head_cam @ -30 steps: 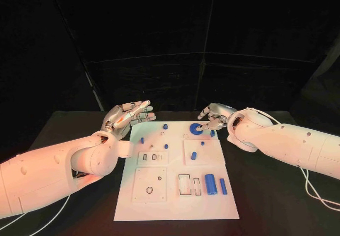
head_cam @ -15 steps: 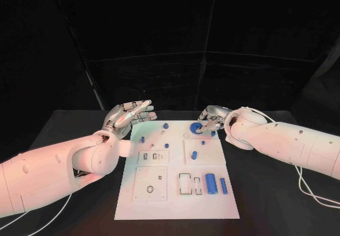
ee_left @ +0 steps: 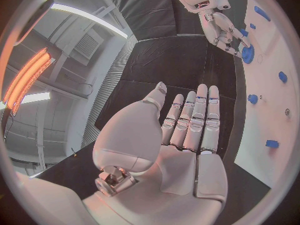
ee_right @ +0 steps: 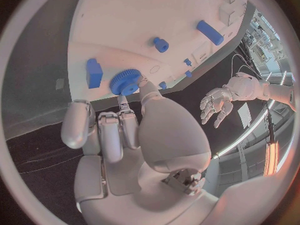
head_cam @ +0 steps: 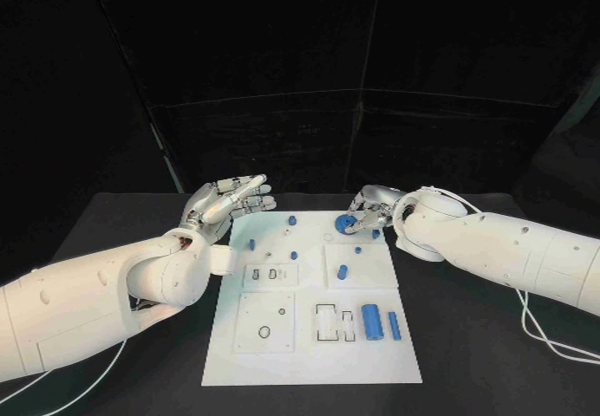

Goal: Assemble the parts on the task board

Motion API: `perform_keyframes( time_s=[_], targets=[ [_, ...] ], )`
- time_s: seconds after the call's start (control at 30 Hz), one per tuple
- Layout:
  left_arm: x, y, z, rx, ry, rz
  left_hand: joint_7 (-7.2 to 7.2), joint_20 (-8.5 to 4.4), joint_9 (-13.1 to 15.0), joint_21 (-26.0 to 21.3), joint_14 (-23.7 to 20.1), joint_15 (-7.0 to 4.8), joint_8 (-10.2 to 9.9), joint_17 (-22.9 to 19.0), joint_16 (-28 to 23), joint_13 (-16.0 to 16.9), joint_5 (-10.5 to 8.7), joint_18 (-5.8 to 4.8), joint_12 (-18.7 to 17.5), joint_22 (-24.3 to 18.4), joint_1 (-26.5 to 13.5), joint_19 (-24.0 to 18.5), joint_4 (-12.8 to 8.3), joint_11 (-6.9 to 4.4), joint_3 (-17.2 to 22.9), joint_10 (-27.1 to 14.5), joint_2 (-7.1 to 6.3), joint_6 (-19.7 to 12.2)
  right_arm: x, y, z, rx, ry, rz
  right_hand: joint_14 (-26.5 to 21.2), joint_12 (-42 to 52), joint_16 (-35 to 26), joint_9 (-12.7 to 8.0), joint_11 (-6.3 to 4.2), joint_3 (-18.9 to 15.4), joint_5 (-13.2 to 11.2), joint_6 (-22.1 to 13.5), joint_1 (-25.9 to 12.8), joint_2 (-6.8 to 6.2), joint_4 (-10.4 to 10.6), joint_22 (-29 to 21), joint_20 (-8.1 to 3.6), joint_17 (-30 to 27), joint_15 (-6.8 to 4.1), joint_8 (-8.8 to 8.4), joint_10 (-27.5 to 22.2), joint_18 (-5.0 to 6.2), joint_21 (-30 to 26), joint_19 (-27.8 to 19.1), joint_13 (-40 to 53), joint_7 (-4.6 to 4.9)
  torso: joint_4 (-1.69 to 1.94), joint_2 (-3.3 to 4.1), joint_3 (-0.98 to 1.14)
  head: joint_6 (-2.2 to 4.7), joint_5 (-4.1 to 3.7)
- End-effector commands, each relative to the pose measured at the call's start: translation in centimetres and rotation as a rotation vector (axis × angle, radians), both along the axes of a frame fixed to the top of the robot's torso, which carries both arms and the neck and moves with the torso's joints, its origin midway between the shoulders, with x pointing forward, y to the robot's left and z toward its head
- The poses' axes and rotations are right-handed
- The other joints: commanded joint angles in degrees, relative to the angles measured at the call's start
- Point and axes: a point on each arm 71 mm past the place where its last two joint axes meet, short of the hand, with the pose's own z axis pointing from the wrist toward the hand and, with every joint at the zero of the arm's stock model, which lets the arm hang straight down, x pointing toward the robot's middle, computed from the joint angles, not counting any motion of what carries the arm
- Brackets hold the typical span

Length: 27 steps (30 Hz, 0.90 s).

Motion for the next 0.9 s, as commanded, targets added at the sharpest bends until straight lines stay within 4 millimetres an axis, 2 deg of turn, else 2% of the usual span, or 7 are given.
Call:
perform_keyframes(
  time_s=[0.03,0.13,0.2,0.27,0.4,0.53,0.9],
  targets=[
    [0.0,-0.1,0.1,-0.006,-0.007,-0.011,2.43,-0.07,-0.02,-0.26,0.39,-0.02,0.02,-0.06,-0.39,-0.05,0.28,0.76,-0.05,-0.07,0.35,0.43,-0.32,0.08,0.09,0.06,0.07,0.16,0.1,0.1,0.1,-0.013,-0.006,0.006,4.96,0.33,0.36,0.09,0.11,0.28,0.16,0.69,0.07,0.85,0.27,0.14,0.14,10.09,0.26,0.41,0.52,-0.44,0.28,0.43,7.05,0.00,-0.04,-0.01,0.01,-0.02,0.02],
    [0.0,-0.2,0.1,-0.006,-0.007,-0.012,2.46,-0.07,-0.04,-0.27,0.38,0.00,-0.03,-0.07,-0.42,-0.06,0.28,0.75,-0.11,-0.09,0.28,0.44,-0.34,0.10,0.15,-0.01,0.07,0.10,0.1,0.2,0.1,-0.013,-0.006,0.007,4.98,0.41,0.41,0.17,0.12,0.56,-0.39,1.51,0.46,1.67,0.30,0.46,0.19,10.23,0.29,0.94,0.62,-0.49,0.48,0.51,7.23,0.02,-0.03,0.00,0.01,-0.11,0.01],
    [0.1,-0.2,0.1,-0.006,-0.006,-0.012,2.46,-0.07,-0.04,-0.27,0.38,0.00,-0.03,-0.07,-0.42,-0.06,0.28,0.75,-0.11,-0.09,0.28,0.44,-0.34,0.10,0.15,-0.01,0.07,0.10,0.1,0.3,0.1,-0.017,-0.011,0.012,4.98,0.51,0.43,0.20,0.12,1.08,-3.04,2.45,1.12,2.31,0.11,0.65,0.21,10.29,0.30,1.44,0.75,-0.51,0.65,0.51,7.46,0.01,-0.02,0.00,0.02,-0.14,-0.02],
    [0.1,-0.2,0.1,-0.005,-0.004,-0.012,2.46,-0.07,-0.04,-0.27,0.38,0.00,-0.03,-0.08,-0.42,-0.06,0.28,0.75,-0.11,-0.09,0.28,0.44,-0.35,0.11,0.16,-0.02,0.07,0.09,0.1,0.5,0.2,-0.036,-0.032,0.023,4.99,0.97,0.45,0.30,0.06,1.57,-3.92,3.53,1.66,2.72,-0.15,0.80,0.23,10.35,0.27,1.94,1.35,-0.53,0.75,0.54,8.21,-0.05,0.01,0.00,0.02,-0.15,0.02],
    [0.1,-0.1,0.1,-0.002,0.000,-0.010,2.54,-0.06,-0.07,-0.31,0.32,0.04,-0.12,-0.11,-0.50,-0.08,0.29,0.73,-0.23,-0.13,0.18,0.42,-0.37,0.17,0.28,-0.18,0.12,-0.04,0.1,0.7,0.3,-0.070,-0.064,0.038,5.00,1.45,0.47,0.31,-0.17,2.52,-5.07,5.03,2.73,3.03,-0.91,1.19,0.14,10.44,0.10,2.35,1.99,-0.59,0.98,0.68,9.00,-0.32,0.06,-0.01,0.04,-0.21,0.03],
    [0.1,-0.1,0.0,-0.001,0.005,-0.012,2.60,-0.03,-0.09,-0.36,0.20,0.10,-0.21,-0.15,-0.61,-0.09,0.28,0.70,-0.36,-0.17,0.09,0.38,-0.42,0.24,0.38,-0.36,0.11,-0.19,0.1,0.9,0.4,-0.121,-0.094,0.051,5.04,1.53,0.53,0.22,-0.26,2.83,-5.72,5.57,2.88,2.86,-1.18,1.63,0.08,10.62,0.02,2.35,2.13,-0.68,1.19,0.86,9.18,-0.41,0.05,-0.04,-0.02,-0.30,-0.03],
    [0.1,-0.2,0.0,0.000,0.014,-0.018,2.74,0.04,-0.11,-0.49,-0.12,0.24,-0.42,-0.26,-0.89,-0.10,0.28,0.65,-0.62,-0.29,-0.10,0.24,-0.58,0.39,0.60,-0.76,0.03,-0.54,-0.1,1.7,0.3,-0.209,-0.117,0.073,5.07,1.24,0.57,-0.14,-0.26,2.53,-7.38,5.51,1.92,1.30,-1.19,2.15,0.02,10.81,-0.01,1.67,1.84,-0.78,1.47,1.06,8.83,-0.43,0.06,0.00,-0.01,-0.24,0.02]
  ],
)
